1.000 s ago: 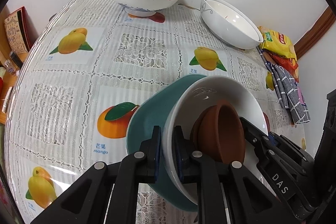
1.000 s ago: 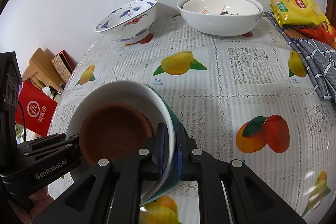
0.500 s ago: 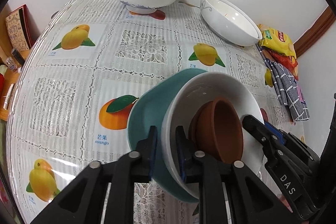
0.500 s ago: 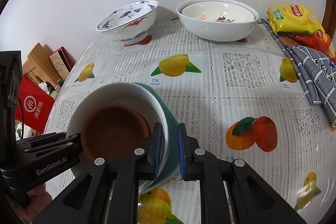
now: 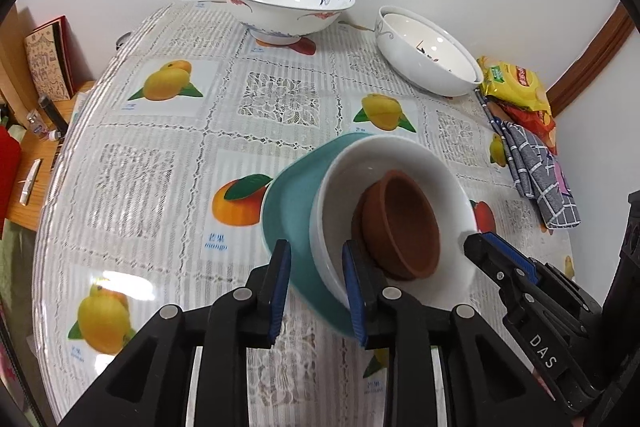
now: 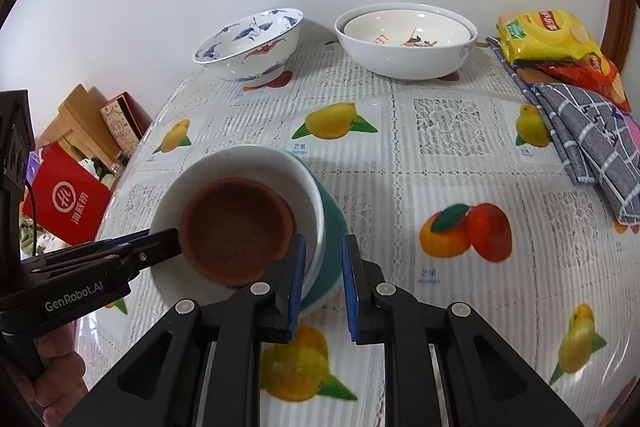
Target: Organize plates and bowls
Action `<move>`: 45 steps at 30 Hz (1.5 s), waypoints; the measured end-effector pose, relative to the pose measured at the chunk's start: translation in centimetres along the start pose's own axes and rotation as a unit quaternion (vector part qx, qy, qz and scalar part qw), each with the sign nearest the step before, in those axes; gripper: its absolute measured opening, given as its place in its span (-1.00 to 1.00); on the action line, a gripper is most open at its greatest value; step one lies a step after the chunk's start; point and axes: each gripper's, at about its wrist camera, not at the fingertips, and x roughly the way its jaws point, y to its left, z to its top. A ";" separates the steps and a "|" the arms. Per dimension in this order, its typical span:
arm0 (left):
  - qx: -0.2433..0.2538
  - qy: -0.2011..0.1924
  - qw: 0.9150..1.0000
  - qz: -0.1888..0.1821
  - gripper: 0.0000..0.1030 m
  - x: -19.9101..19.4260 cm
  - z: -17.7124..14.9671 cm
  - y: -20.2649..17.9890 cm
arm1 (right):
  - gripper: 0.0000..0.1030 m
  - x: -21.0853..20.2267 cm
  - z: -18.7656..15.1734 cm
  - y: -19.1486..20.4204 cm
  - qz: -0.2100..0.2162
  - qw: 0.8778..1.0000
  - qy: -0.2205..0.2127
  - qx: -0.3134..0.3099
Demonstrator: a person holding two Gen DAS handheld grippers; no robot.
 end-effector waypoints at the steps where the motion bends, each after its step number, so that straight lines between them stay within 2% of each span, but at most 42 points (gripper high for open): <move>1: 0.000 -0.002 1.000 -0.001 -0.50 -0.4 -0.2 -0.1 | -0.67 -0.5 -0.2 0.0 -0.001 1.000 -0.002 0.001; 5: 0.007 -0.015 1.000 -0.001 -0.50 -2.3 -1.3 -0.6 | -0.66 -3.1 -1.1 -0.1 -0.009 1.000 -0.014 0.005; 8: 0.019 -0.032 0.999 -0.005 -0.47 -4.5 -2.5 -1.3 | -0.56 -5.5 -2.0 -0.4 -0.022 0.999 -0.024 0.013; 10: 0.027 -0.046 0.999 -0.005 -0.35 -5.7 -3.2 -1.9 | -0.29 -7.0 -2.7 -0.7 -0.027 0.999 -0.033 0.023; 12: 0.038 -0.062 0.997 -0.006 -0.26 -7.3 -4.2 -2.7 | -0.17 -8.9 -3.6 -1.0 -0.037 0.998 -0.049 0.032; 15: 0.053 -0.081 0.995 -0.010 -0.13 -9.4 -5.7 -3.9 | -0.13 -11.5 -5.0 -1.2 -0.068 0.995 -0.064 0.036; 23: 0.077 -0.112 0.990 -0.024 0.16 -13.7 -10.1 -6.8 | -0.09 -18.0 -8.6 -1.7 -0.112 0.989 -0.087 0.044; 24: 0.081 -0.117 0.989 -0.024 0.18 -14.3 -10.8 -7.2 | -0.04 -18.5 -9.0 -1.8 -0.114 0.989 -0.088 0.047; 25: 0.083 -0.121 0.989 -0.023 0.24 -14.6 -11.2 -7.5 | 0.10 -19.3 -9.6 -1.9 -0.113 0.988 -0.093 0.050; 29: 0.091 -0.141 0.986 -0.012 0.56 -16.5 -13.4 -8.6 | 0.49 -22.7 -11.9 -1.7 -0.122 0.982 -0.133 0.049; 30: 0.091 -0.146 0.985 -0.010 0.58 -17.0 -14.0 -8.8 | 0.67 -23.2 -12.3 -1.7 -0.125 0.981 -0.139 0.049; 31: 0.090 -0.150 0.985 -0.010 0.61 -17.4 -14.4 -8.9 | 0.74 -23.8 -12.7 -1.6 -0.129 0.980 -0.146 0.049; 34: 0.087 -0.152 0.984 -0.013 0.71 -18.4 -15.7 -9.2 | 0.79 -25.5 -14.1 -1.3 -0.139 0.977 -0.154 0.042; 45: 0.100 -0.165 0.981 -0.009 0.71 -20.6 -19.3 -10.4 | 0.84 -28.9 -17.7 -1.5 -0.144 0.975 -0.162 0.052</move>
